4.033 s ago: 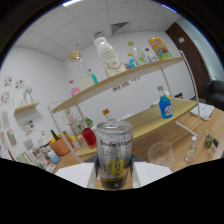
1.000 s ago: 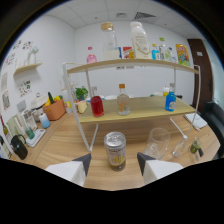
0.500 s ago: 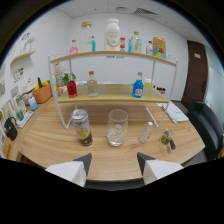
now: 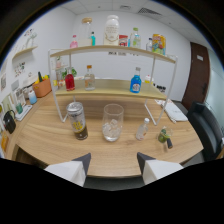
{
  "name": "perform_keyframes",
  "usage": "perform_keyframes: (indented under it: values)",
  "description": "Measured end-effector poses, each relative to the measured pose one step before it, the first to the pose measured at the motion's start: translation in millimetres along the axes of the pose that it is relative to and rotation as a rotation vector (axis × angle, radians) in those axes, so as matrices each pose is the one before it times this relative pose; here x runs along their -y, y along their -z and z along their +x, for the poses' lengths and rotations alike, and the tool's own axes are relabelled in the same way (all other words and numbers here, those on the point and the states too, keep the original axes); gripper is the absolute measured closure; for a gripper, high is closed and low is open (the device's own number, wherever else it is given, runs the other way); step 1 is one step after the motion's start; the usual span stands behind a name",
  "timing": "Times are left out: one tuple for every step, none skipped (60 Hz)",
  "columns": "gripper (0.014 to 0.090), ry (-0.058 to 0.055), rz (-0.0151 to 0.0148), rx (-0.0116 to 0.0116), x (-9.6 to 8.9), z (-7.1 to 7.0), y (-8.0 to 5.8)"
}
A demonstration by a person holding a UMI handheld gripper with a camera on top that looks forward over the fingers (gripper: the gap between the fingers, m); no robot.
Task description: Make me a cup of Mojito.
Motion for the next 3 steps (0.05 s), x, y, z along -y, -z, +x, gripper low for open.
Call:
perform_keyframes:
  values:
    - [0.0189, 0.0008, 0.00128, 0.00258, 0.36, -0.44, 0.11]
    - [0.0188, -0.0001, 0.00082, 0.00289, 0.43, -0.57, 0.04]
    - [0.0188, -0.0004, -0.00009, 0.00276, 0.16, -0.44, -0.04]
